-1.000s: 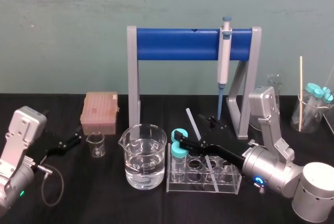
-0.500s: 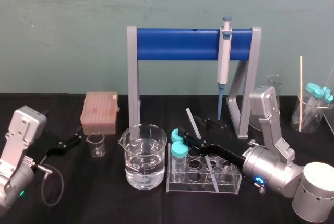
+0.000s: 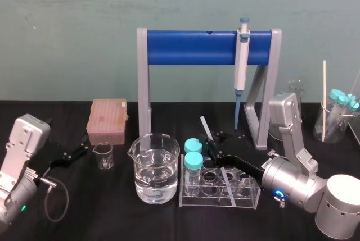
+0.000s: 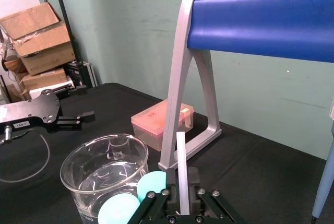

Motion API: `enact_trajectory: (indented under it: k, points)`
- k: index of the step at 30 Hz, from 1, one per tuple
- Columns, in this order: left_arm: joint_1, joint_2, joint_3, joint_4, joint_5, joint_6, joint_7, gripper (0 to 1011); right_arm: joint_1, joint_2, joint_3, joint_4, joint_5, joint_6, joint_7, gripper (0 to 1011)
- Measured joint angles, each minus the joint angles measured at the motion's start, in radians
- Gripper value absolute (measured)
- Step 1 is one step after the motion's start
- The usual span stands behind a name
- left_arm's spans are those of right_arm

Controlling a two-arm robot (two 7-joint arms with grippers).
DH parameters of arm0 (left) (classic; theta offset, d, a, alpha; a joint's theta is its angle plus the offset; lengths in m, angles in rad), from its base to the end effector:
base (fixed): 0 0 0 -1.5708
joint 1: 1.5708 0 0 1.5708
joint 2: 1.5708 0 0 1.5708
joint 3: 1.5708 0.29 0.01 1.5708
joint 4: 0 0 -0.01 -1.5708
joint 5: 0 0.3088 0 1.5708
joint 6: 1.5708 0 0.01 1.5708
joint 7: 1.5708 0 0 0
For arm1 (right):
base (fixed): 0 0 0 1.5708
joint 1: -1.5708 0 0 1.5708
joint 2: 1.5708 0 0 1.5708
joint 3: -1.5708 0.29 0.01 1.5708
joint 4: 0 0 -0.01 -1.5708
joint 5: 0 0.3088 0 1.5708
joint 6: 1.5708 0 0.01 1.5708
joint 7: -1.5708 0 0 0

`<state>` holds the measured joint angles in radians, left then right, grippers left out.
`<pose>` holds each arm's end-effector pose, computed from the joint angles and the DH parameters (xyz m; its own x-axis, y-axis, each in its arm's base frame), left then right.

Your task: Pick up the stirring rod with one hand, then place it down.

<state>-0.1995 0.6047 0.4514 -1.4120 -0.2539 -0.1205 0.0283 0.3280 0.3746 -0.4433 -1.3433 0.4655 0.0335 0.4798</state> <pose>0.3581 0.0827 -0.3023 0.2923 0.8803 0.3738 -0.9553 0.2873 0.0703 0.3997 -0.0089 -0.2824 0.7099 -0.7032 -0.0401 0.6989 0.7103 -0.0844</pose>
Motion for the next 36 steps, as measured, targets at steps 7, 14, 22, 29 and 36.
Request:
enact_trajectory:
  k: [7, 14, 22, 29, 36]
  points:
    - [0.000, 0.000, 0.000, 0.000, 0.000, 0.000, 0.000, 1000, 0.000, 0.000, 0.000, 0.000, 0.000, 0.000, 0.000, 71]
    - [0.000, 0.000, 0.000, 0.000, 0.000, 0.000, 0.000, 1000, -0.024, -0.004, 0.017, -0.014, -0.005, -0.070, 0.000, 70]
    - [0.000, 0.000, 0.000, 0.000, 0.000, 0.000, 0.000, 1000, -0.107, -0.006, 0.073, -0.078, -0.027, -0.259, -0.007, 70]
    - [0.000, 0.000, 0.000, 0.000, 0.000, 0.000, 0.000, 1000, -0.164, -0.011, 0.131, -0.141, 0.023, -0.366, 0.036, 70]
    - [0.000, 0.000, 0.000, 0.000, 0.000, 0.000, 0.000, 1000, -0.180, -0.018, 0.188, -0.227, 0.071, -0.410, 0.059, 70]
